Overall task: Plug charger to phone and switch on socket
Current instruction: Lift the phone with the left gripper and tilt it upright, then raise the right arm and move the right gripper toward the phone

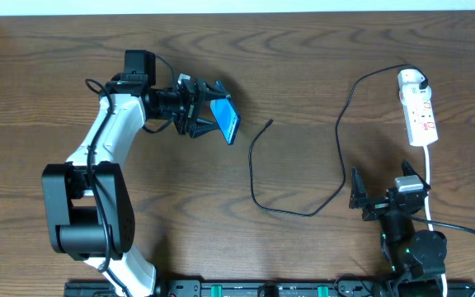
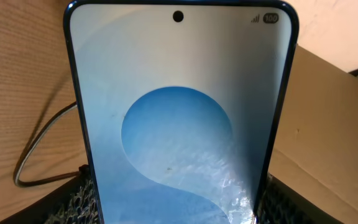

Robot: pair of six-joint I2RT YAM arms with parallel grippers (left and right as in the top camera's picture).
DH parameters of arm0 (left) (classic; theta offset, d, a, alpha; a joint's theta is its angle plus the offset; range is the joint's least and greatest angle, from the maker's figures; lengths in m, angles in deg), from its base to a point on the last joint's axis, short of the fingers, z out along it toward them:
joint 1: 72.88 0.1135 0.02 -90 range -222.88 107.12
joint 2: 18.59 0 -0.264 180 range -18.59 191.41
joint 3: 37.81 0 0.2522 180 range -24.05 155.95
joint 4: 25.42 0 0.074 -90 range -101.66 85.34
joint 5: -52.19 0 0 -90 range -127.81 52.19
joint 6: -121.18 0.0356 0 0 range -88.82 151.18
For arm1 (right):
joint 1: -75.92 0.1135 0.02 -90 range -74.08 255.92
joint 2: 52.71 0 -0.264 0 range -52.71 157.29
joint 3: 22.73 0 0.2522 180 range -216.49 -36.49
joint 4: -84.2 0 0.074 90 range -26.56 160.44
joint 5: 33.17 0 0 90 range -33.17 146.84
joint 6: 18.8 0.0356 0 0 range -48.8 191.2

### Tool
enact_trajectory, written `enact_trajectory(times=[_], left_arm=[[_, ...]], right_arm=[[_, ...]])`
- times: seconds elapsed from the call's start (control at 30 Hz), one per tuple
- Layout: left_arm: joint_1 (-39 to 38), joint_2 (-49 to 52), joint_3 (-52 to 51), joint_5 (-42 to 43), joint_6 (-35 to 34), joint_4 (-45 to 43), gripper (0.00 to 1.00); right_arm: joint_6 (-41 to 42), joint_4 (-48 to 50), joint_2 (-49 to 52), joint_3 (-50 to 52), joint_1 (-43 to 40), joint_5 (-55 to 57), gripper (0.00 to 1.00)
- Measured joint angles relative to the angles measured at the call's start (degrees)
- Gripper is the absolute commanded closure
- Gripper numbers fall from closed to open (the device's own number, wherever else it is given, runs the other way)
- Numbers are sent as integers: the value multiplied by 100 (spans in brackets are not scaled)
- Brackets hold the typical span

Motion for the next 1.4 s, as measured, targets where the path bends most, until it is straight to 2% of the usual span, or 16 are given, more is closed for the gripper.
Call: enact_trajectory(times=[0.37, 0.73, 0.9, 1.1, 1.4], left_arm=[[7, 0, 0, -188, -129, -7, 43], [11, 0, 0, -516, -146, -138, 43], [11, -2, 0, -577, -313, -400, 43], [13, 0, 0, -605, -490, -695, 43], [103, 0, 0, -619, -922, -1266, 43]], right_arm=[[94, 24, 0, 0, 0, 17, 1], [1156, 11, 365, -24, 0, -380, 1], [1333, -24, 1156, -411, 0, -629, 1], [1414, -302, 2855, -1705, -87, -1163, 1], [1274, -1770, 5351, -3805, -391, -2243, 1]])
